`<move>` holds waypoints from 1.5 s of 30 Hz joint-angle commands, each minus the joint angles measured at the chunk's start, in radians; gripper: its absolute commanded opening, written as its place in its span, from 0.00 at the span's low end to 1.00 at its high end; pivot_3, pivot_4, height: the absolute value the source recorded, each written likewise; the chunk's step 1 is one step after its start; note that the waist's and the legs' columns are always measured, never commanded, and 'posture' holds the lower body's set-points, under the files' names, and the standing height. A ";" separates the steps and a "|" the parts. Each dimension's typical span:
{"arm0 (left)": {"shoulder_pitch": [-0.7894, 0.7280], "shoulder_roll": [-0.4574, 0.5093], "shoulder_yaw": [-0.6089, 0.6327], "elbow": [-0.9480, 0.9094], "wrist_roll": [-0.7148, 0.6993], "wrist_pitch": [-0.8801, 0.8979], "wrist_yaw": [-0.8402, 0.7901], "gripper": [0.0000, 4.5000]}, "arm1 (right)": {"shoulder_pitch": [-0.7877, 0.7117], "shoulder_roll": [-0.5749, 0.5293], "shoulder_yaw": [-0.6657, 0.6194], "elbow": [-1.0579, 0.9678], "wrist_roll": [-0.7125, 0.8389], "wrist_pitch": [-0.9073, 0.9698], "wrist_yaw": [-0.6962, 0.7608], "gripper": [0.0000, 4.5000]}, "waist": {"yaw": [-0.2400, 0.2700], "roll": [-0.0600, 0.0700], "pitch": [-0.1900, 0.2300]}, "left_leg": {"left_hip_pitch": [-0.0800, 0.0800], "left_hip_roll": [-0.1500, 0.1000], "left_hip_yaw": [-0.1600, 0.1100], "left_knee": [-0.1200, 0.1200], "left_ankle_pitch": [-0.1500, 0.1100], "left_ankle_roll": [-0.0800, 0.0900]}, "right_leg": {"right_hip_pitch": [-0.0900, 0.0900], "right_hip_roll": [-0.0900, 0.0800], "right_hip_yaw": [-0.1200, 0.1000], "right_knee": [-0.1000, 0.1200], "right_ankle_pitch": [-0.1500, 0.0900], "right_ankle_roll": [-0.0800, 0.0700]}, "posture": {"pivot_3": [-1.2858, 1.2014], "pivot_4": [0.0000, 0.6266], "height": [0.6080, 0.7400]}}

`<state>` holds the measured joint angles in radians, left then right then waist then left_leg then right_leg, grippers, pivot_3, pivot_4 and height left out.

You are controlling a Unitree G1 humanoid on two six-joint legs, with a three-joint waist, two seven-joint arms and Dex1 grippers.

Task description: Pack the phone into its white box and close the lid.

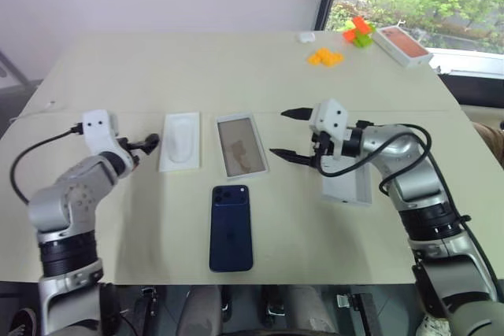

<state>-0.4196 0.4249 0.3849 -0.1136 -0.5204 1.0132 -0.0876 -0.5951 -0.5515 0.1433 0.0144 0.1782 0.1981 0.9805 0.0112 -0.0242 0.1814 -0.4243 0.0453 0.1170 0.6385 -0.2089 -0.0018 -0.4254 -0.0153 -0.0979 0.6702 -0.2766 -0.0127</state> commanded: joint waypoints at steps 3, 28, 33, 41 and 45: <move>-0.050 -0.005 -0.080 0.047 0.080 -0.052 0.008 1.00 | -0.009 0.009 -0.009 -0.024 0.001 -0.016 -0.015 0.99 | 0.000 0.000 0.000 | 0.000 0.000 0.000 0.000 0.000 0.000 | 0.000 0.000 0.000 0.001 0.000 0.000 | 0.52 0.24 0.98; -0.102 -0.036 -0.148 0.190 0.162 -0.071 -0.045 0.47 | -0.026 0.015 -0.013 -0.041 -0.009 -0.013 -0.038 1.00 | 0.000 0.000 0.000 | 0.000 0.000 0.000 0.003 0.001 -0.001 | 0.000 0.000 0.000 0.002 0.000 0.000 | 0.52 0.24 0.98; -0.108 -0.051 -0.132 0.191 0.158 -0.068 -0.043 0.29 | -0.030 0.016 -0.009 -0.038 -0.011 -0.017 -0.035 1.00 | 0.001 0.000 0.000 | 0.000 0.000 0.000 0.003 0.001 -0.001 | 0.000 0.000 0.000 0.003 0.000 0.000 | 0.52 0.24 0.98; -0.106 -0.050 -0.141 0.180 0.164 -0.057 -0.051 0.01 | -0.039 0.013 -0.011 -0.040 -0.010 -0.012 -0.036 1.00 | 0.001 0.000 -0.001 | 0.001 0.000 -0.001 0.004 0.000 -0.001 | 0.001 0.000 0.000 0.004 0.000 0.000 | 0.52 0.24 0.98; -0.122 -0.087 -0.035 0.161 0.081 -0.035 -0.042 0.01 | -0.036 0.011 -0.013 -0.041 -0.013 -0.015 -0.039 1.00 | 0.001 0.000 -0.001 | 0.001 0.000 -0.001 0.005 0.000 -0.001 | 0.001 0.000 0.000 0.004 0.000 0.000 | 0.52 0.24 0.98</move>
<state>-0.5357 0.3549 0.3021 0.0613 -0.3968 0.9525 -0.1350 -0.6059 -0.5366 0.1467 0.0029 0.1606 0.1929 0.9483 0.0125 -0.0241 0.1804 -0.4238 0.0453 0.1163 0.6434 -0.2086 -0.0024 -0.4241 -0.0155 -0.0979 0.6740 -0.2766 -0.0127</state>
